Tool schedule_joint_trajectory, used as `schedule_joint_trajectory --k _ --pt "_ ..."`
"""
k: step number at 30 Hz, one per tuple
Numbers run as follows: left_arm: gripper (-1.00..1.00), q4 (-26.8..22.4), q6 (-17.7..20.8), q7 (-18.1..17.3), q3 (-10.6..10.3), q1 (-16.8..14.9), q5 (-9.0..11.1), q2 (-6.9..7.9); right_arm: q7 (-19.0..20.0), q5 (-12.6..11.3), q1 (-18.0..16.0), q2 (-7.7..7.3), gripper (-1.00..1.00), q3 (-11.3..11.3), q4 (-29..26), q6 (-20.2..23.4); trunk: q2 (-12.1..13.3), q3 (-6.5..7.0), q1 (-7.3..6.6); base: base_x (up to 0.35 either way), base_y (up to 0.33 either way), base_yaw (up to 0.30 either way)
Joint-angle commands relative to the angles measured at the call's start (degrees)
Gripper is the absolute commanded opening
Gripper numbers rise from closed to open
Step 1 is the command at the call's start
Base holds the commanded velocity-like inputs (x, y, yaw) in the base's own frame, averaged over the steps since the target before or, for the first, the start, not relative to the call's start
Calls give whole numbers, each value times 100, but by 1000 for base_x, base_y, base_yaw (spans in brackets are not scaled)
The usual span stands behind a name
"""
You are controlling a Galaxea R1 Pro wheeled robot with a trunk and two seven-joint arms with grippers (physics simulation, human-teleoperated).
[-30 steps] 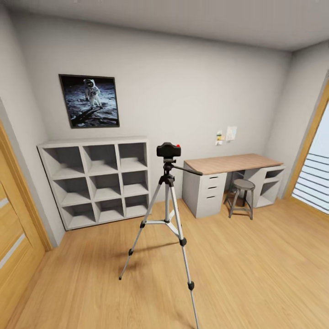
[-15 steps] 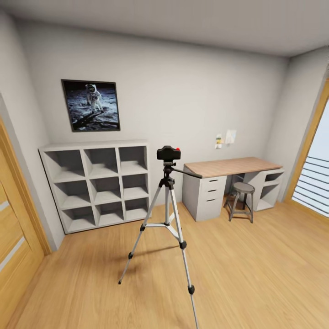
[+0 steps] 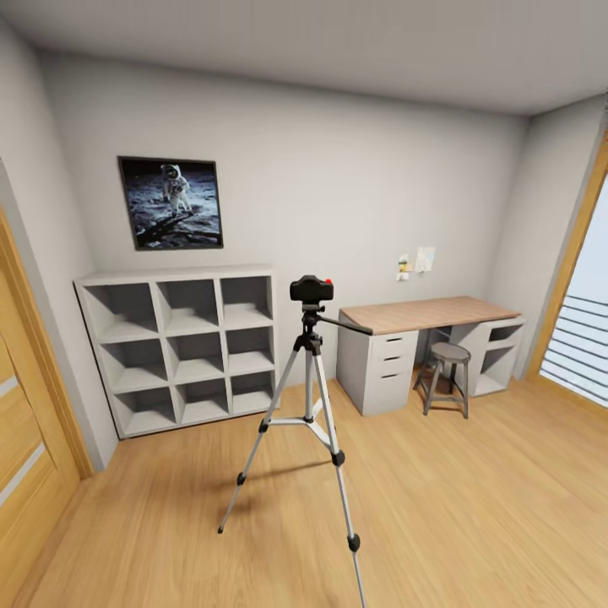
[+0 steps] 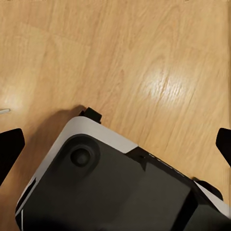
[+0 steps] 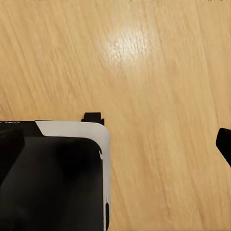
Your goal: Attach the digital camera to the camera tripod in the bedroom.
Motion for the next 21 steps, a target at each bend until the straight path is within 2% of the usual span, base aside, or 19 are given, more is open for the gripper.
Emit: schedule_joint_trajectory --k 1,10,21 --pt "100 0 2 12 -48 -1 39 -1 18 4 -1 -5 100 1 8 7 -3 8 2 0 0 0" --pt "100 0 -2 25 -56 -1 39 -5 18 -33 285 -6 100 2 7 -121 -3 91 2 0 0 0" --pt "100 2 -19 73 -50 -1 46 -5 18 -35 328 -8 100 2 7 -151 -3 193 2 0 0 0"
